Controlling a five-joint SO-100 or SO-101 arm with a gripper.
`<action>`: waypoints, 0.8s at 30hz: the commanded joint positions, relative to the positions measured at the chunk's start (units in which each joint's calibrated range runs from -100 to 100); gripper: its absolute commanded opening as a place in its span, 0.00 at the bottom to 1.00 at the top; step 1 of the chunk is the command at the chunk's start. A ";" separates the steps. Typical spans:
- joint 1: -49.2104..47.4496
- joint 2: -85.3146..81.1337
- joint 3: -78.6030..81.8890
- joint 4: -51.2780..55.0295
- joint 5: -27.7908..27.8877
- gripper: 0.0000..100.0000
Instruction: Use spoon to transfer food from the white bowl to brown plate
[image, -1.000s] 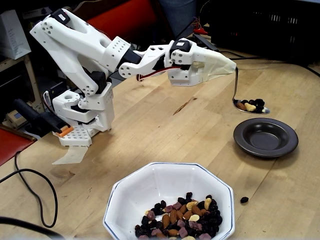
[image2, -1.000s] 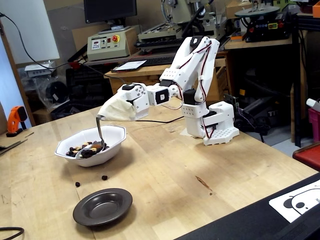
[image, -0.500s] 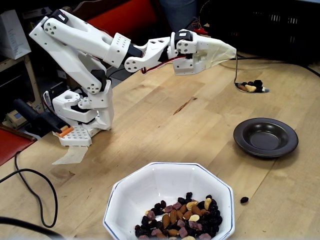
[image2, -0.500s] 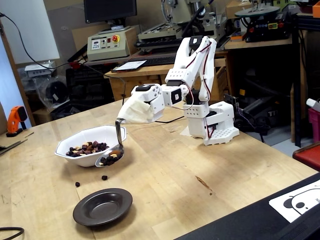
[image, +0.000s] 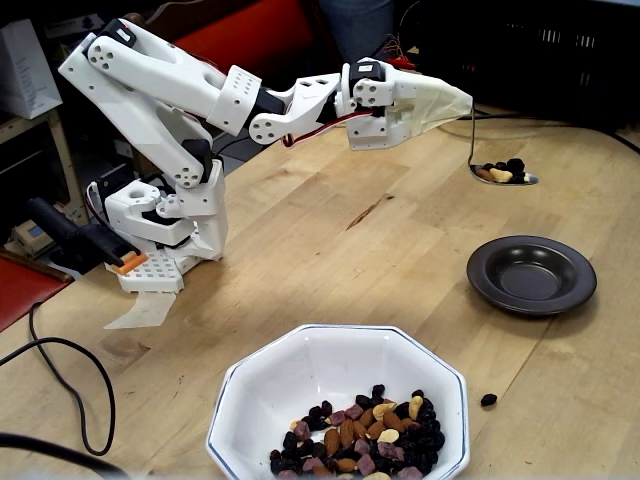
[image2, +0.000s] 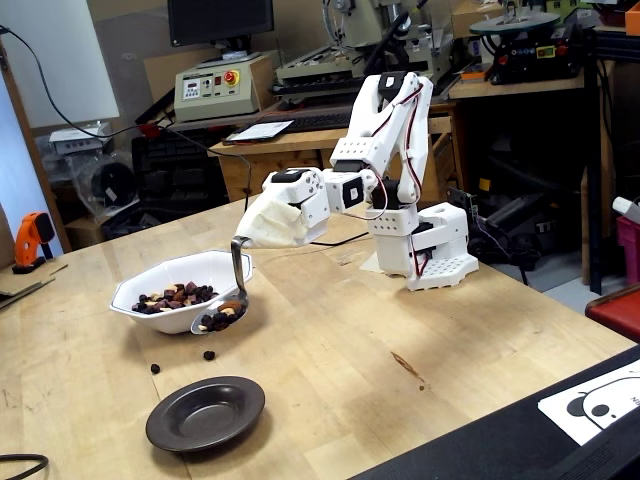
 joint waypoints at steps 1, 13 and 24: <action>0.13 0.06 -3.46 -0.06 0.15 0.04; 0.43 6.13 -3.55 -0.77 0.15 0.04; 0.43 6.30 -3.55 -0.38 3.86 0.04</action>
